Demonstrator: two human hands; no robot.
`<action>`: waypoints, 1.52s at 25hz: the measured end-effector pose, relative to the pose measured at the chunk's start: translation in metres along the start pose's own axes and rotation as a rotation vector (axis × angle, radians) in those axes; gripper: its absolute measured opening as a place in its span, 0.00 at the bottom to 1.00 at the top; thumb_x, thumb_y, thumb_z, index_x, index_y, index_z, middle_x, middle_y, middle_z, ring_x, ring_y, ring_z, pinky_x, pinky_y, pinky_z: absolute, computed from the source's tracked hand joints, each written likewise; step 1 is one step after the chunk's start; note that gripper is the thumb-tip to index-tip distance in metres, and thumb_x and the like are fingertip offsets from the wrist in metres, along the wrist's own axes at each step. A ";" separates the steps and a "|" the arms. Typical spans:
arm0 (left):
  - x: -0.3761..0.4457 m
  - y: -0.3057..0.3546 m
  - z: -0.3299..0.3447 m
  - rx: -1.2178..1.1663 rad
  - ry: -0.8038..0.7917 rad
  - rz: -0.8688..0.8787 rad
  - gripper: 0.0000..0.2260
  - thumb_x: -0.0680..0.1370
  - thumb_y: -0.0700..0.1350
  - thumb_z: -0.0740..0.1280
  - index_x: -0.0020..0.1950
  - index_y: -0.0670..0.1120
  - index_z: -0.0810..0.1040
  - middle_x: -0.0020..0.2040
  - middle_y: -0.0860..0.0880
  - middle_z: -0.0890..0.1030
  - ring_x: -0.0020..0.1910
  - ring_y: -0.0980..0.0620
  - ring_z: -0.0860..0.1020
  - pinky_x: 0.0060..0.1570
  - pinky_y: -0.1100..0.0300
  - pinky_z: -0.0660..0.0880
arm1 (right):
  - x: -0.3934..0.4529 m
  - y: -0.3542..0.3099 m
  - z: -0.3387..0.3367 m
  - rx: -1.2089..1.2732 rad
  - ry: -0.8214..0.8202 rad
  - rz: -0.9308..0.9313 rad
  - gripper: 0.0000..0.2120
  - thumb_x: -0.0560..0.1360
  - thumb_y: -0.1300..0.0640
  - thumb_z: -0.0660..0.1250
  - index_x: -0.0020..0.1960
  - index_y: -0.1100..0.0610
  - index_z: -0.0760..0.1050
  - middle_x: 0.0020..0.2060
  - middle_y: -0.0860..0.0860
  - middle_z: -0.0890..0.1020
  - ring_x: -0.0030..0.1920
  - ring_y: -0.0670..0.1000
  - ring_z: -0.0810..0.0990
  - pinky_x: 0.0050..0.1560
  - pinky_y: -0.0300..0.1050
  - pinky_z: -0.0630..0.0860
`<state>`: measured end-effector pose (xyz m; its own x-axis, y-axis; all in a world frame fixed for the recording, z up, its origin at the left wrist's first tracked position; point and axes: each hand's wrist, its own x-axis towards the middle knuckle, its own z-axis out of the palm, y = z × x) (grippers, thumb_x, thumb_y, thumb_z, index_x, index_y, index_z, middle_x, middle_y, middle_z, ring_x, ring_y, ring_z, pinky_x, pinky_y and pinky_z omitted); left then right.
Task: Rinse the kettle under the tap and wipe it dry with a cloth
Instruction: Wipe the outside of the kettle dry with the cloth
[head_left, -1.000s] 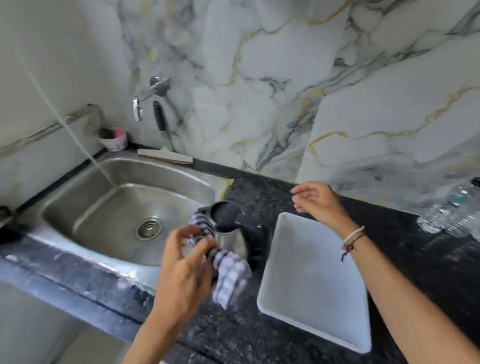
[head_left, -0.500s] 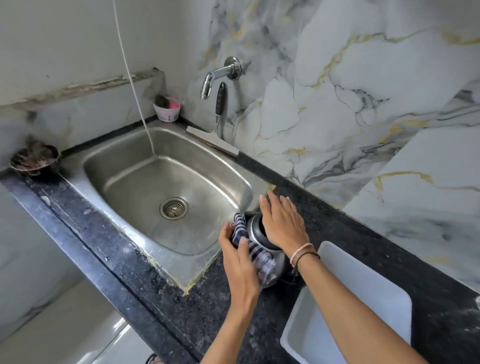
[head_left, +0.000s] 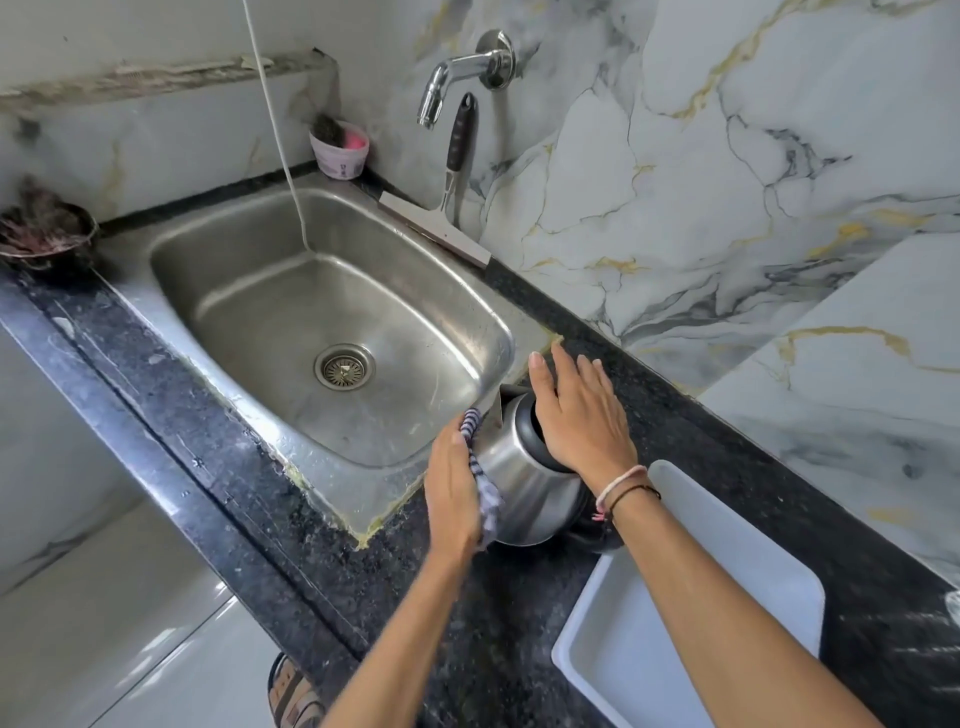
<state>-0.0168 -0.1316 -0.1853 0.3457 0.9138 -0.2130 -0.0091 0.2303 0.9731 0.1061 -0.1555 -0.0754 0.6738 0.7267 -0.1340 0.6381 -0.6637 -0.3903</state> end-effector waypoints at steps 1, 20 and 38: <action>-0.021 -0.006 0.010 -0.024 0.102 0.010 0.21 0.85 0.52 0.52 0.74 0.49 0.73 0.73 0.51 0.75 0.72 0.55 0.72 0.76 0.48 0.66 | 0.000 0.000 0.000 0.001 0.000 -0.001 0.34 0.84 0.34 0.44 0.84 0.50 0.56 0.85 0.59 0.58 0.86 0.59 0.50 0.83 0.65 0.54; -0.011 -0.024 -0.003 0.021 -0.034 0.115 0.18 0.87 0.51 0.54 0.77 0.50 0.68 0.72 0.59 0.76 0.66 0.59 0.79 0.67 0.52 0.78 | 0.002 0.006 0.006 0.088 0.052 -0.050 0.34 0.85 0.35 0.48 0.83 0.54 0.60 0.82 0.62 0.62 0.85 0.61 0.55 0.79 0.62 0.61; 0.087 0.043 0.004 0.045 -0.535 -0.054 0.16 0.87 0.41 0.57 0.55 0.48 0.85 0.48 0.54 0.87 0.54 0.49 0.84 0.54 0.61 0.80 | -0.028 0.004 0.008 -0.089 0.450 -0.119 0.26 0.78 0.33 0.57 0.56 0.51 0.85 0.53 0.47 0.89 0.52 0.53 0.87 0.49 0.49 0.81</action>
<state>0.0163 -0.0437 -0.1613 0.7742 0.6005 -0.2003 0.0587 0.2469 0.9673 0.0866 -0.1775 -0.0810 0.6762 0.6626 0.3222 0.7368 -0.6077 -0.2964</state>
